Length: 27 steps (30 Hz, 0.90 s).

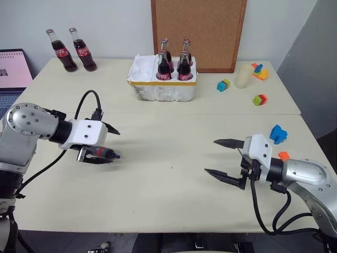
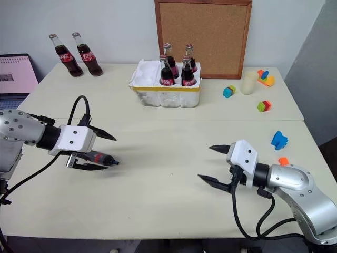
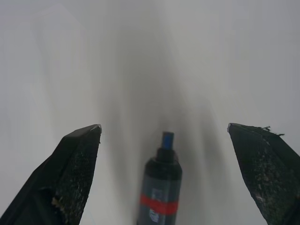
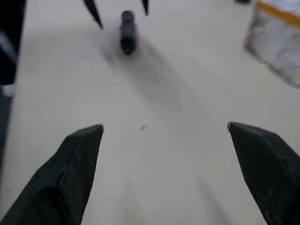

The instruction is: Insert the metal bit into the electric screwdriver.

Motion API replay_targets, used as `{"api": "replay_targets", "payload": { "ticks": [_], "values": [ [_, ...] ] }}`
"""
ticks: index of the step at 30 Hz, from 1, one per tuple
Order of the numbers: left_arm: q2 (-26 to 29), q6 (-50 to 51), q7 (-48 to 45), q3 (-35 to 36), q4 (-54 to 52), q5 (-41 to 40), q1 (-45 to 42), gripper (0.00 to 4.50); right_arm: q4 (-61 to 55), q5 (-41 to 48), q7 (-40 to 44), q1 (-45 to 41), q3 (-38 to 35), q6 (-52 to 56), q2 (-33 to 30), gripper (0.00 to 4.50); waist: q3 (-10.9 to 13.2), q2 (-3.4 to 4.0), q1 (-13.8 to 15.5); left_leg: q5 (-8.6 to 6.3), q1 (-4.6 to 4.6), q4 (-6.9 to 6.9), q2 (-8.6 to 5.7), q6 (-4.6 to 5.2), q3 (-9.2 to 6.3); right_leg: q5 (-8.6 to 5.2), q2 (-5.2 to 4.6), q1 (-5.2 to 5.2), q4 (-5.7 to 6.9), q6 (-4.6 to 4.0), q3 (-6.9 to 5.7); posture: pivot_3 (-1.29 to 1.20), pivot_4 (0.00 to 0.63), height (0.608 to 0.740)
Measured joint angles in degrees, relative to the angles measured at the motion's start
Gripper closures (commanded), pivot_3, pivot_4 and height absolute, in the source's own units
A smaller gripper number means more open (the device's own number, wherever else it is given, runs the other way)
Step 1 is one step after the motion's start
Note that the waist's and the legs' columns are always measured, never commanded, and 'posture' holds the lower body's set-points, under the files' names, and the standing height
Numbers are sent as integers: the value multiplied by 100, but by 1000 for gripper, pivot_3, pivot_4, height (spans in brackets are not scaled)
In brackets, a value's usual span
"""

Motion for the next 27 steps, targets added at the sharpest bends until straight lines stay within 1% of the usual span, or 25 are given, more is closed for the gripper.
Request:
{"api": "replay_targets", "payload": {
  "ticks": [3,7,10,15,21,25,27],
  "values": [
    [-7,-487,-108,-260,489,388,-265,0,-23,-11,23,28,215,46,-29,40,-3,-5,-6,0,-38,9,-3,0,0,2,0,-37,10,2,-7,0,150,740],
    [-112,-1121,-46,-691,1178,1138,-717,0,-41,-201,-70,225,481,-42,-21,40,-4,-6,-7,0,-45,9,-5,0,-6,2,2,-40,10,2,-21,0,150,740],
    [-241,-1419,-29,-868,1700,1450,-1084,0,-45,-323,-150,425,673,-126,23,40,-4,-6,-16,0,-49,9,-4,0,-8,2,3,-42,10,2,-24,0,150,740],
    [-522,-1280,-95,-965,1890,1494,-1252,0,-102,-456,-341,435,935,-162,153,40,-4,-7,-30,0,-47,14,-4,0,-7,2,3,-41,15,2,-22,0,150,740],
    [-523,-1085,-161,-998,1866,1517,-1141,0,-196,-483,-453,397,976,-130,173,40,-4,-8,-41,0,-47,14,0,0,-13,2,4,-41,16,2,-26,0,150,740],
    [-523,-1016,-155,-999,1861,1583,-1065,0,-231,-421,-473,211,977,-37,173,40,-5,-8,-35,1,-46,17,-2,0,-15,2,4,-39,19,2,-29,0,150,740],
    [-523,-960,-129,-998,1826,1588,-995,352,-243,-366,-482,167,976,14,173,0,-5,-9,-34,1,-46,17,-1,0,-17,3,4,-38,19,2,-30,0,150,740]
  ]
}}
